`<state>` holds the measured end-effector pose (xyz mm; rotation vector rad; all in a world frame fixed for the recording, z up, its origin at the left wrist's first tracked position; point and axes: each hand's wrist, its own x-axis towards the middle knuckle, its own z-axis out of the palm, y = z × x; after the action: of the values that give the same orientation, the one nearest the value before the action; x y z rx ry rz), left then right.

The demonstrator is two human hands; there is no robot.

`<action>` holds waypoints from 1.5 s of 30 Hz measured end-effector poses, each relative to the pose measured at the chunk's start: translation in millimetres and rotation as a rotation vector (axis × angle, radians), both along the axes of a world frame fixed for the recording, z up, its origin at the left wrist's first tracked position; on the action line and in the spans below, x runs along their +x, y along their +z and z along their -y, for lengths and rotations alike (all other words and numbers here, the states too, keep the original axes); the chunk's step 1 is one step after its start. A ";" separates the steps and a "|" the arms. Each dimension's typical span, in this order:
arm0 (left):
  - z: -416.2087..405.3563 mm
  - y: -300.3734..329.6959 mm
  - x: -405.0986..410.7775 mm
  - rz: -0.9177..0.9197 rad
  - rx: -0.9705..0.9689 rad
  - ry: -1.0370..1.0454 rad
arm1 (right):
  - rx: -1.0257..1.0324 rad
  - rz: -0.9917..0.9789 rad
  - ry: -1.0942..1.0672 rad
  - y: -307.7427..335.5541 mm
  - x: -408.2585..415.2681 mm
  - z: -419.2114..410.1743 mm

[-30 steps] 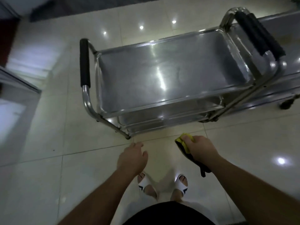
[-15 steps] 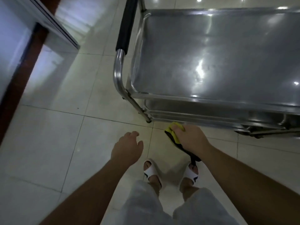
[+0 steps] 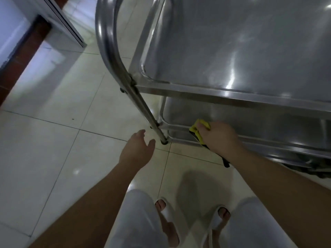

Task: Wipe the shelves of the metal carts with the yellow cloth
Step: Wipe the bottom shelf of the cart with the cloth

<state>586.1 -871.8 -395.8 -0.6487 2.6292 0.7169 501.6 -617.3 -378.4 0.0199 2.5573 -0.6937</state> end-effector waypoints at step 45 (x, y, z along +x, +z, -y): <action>-2.1 -105.5 -59.3 -0.995 0.186 0.185 | 0.223 -0.416 0.294 -145.9 -258.9 143.4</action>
<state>526.8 -869.7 -501.3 -0.5690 3.2995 1.6653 242.6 -760.7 -524.3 -0.4618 2.9322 -0.3215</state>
